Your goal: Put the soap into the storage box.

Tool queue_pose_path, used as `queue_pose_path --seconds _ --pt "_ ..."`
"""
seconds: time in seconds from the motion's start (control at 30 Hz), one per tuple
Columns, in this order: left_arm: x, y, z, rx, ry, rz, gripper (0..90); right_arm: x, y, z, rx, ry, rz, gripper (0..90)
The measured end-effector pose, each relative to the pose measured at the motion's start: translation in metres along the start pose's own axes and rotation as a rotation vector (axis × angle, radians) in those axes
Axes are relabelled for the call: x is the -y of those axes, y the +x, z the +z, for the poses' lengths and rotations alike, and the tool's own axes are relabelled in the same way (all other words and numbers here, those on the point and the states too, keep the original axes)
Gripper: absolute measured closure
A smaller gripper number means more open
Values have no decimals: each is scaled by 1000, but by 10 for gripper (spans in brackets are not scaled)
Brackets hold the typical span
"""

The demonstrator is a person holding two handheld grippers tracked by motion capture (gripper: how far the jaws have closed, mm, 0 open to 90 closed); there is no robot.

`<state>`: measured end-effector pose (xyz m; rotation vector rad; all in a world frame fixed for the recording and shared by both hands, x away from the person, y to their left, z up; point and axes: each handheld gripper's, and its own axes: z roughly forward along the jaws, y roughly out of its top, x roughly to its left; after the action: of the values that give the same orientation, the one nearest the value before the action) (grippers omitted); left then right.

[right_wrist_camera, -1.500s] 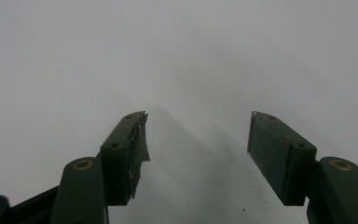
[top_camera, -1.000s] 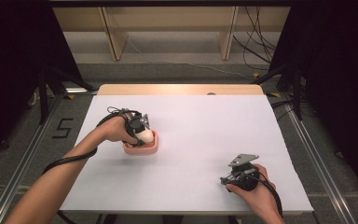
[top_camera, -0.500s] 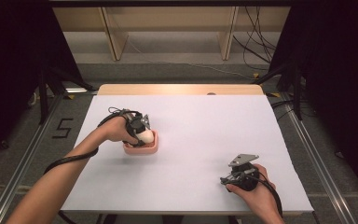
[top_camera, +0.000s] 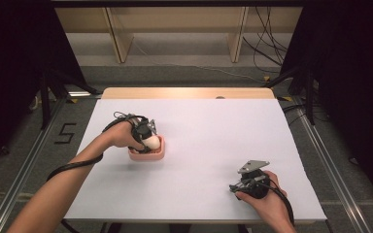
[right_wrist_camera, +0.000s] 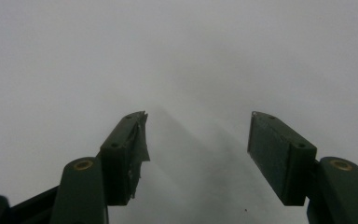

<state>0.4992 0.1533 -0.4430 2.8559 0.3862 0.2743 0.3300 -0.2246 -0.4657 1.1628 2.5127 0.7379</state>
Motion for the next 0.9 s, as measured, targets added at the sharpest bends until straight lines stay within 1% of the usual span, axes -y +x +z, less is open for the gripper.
queue_pose_path --seconds 0.07,0.1,0.17,0.23,0.27,0.37,0.43,0.47,0.53,0.57,0.6,0.63,0.7,0.77,0.8,0.83,0.87,0.9 --pt "0 0 0 -2 0 -7 489 0 0 0 -2 6 2 380" --pt "0 0 -1 -5 10 -8 488 0 0 0 -2 7 2 380" --pt "-1 0 -4 -9 3 -26 464 0 -1 1 1 8 -5 380" --pt "-2 0 -9 -12 -14 -34 433 0 0 0 0 6 1 380" --pt "-2 -1 -11 -16 -20 -32 420 0 0 0 -5 8 2 379" --pt "-2 -5 -19 -21 -31 -21 393 1 0 2 4 0 -4 379" --pt "-1 -7 -23 -30 -53 -30 381 0 1 1 1 4 7 379" --pt "0 -8 -24 -31 -60 -37 374 1 0 2 2 0 -8 379" --pt "3 -10 -27 -41 -89 -38 368 0 1 2 1 2 -7 379" --pt "4 -12 -28 -40 -105 -63 365 1 1 2 2 1 -7 379" --pt "6 -14 -30 -29 -113 -95 354 1 1 2 1 1 -8 379" --pt "8 -15 -32 -28 -119 -107 342 1 1 2 0 3 -3 379" --pt "11 -19 -36 -33 -151 -140 330 1 0 2 -1 5 1 379" --pt "15 -24 -39 -42 -170 -164 326 1 0 2 0 5 1 379" --pt "17 -26 -40 -50 -174 -173 323 1 0 2 0 4 1 378" --pt "19 -29 -41 -56 -176 -194 319 1 0 2 1 4 1 378" --pt "22 -32 -41 -64 -182 -202 317 1 1 2 1 3 4 378" --pt "25 -35 -42 -68 -183 -222 316 0 1 2 1 2 3 377"
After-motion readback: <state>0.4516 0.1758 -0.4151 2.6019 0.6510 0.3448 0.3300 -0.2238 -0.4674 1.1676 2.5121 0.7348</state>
